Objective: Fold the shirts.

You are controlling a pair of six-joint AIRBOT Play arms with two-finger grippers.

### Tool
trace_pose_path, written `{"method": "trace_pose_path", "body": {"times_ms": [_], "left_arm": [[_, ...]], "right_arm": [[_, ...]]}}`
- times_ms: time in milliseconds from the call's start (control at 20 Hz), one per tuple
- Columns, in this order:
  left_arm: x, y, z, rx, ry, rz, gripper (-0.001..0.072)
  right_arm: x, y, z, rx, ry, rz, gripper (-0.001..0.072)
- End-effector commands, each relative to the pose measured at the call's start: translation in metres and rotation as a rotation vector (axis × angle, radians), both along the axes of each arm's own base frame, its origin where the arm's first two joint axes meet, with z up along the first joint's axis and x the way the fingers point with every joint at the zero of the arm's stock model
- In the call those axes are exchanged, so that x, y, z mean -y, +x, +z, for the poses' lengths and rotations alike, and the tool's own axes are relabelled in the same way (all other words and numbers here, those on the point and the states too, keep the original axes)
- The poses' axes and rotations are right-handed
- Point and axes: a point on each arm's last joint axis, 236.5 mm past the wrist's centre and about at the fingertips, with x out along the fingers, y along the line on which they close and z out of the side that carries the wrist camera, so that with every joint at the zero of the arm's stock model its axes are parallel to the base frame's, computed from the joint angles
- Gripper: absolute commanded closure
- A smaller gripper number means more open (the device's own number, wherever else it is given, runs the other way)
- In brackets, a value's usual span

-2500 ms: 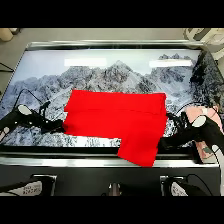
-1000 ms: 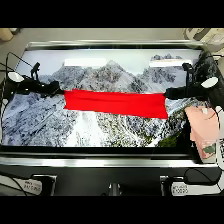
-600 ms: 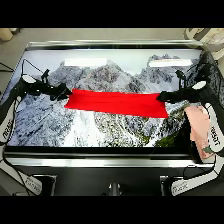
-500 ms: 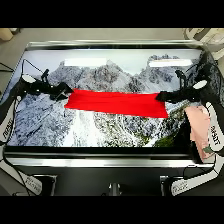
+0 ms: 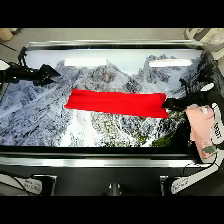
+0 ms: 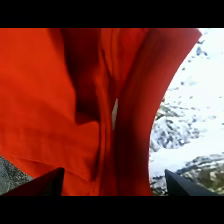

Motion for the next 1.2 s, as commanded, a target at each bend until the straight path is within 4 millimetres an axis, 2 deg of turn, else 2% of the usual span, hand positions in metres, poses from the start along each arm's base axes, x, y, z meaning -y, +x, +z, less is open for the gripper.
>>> {"method": "trace_pose_path", "body": {"times_ms": [0, 100, 150, 200, 250, 300, 350, 450, 550, 650, 800, 900, 1000, 1150], "left_arm": [[0.025, -0.015, 0.049, 0.097, 0.018, -0.057, 0.0046], [0.049, -0.021, 0.055, 0.118, 0.024, -0.112, 0.0046], [0.063, -0.023, 0.051, 0.121, 0.029, -0.150, 0.0047], [0.079, -0.025, 0.044, 0.109, 0.027, -0.184, 0.0067], [0.096, -0.028, 0.036, 0.094, 0.024, -0.218, 0.0215], [0.114, -0.030, 0.028, 0.081, 0.020, -0.250, 0.0461], [0.134, -0.030, 0.018, 0.076, 0.018, -0.277, 0.0662], [0.182, -0.026, -0.009, 0.079, 0.013, -0.317, 0.0682], [0.237, -0.027, -0.046, 0.070, 0.006, -0.356, 0.0682], [0.285, -0.037, -0.078, 0.027, -0.045, -0.373, 0.0683], [0.343, -0.052, -0.108, -0.052, -0.186, -0.351, 0.0683], [0.376, -0.062, -0.119, -0.093, -0.280, -0.323, 0.0683], [0.400, -0.067, -0.124, -0.090, -0.338, -0.305, 0.0684], [0.411, -0.069, -0.136, -0.094, -0.343, -0.285, 0.0684]], "right_arm": [[-0.024, 0.012, -0.004, -0.014, 0.154, -0.061, -0.0007], [-0.030, 0.018, -0.009, -0.016, 0.131, -0.078, 0.0018], [-0.032, 0.025, -0.011, 0.004, 0.108, -0.085, 0.0158], [-0.036, 0.030, -0.008, 0.018, 0.109, -0.093, 0.0501], [-0.041, 0.036, 0.000, 0.029, 0.125, -0.108, 0.0693], [-0.043, 0.043, 0.014, 0.071, 0.131, -0.096, 0.0695], [-0.044, 0.048, 0.029, 0.110, 0.129, -0.086, 0.0695], [-0.042, 0.057, 0.066, 0.188, 0.114, -0.065, 0.0696], [-0.044, 0.060, 0.104, 0.250, 0.107, -0.029, 0.0696], [-0.048, 0.052, 0.135, 0.279, 0.105, 0.005, 0.0697], [-0.057, 0.031, 0.165, 0.288, 0.109, 0.069, 0.0697], [-0.063, 0.015, 0.184, 0.292, 0.112, 0.110, 0.0697], [-0.067, 0.001, 0.204, 0.313, 0.106, 0.142, 0.0697], [-0.074, -0.021, 0.238, 0.360, 0.086, 0.183, 0.0697]]}}
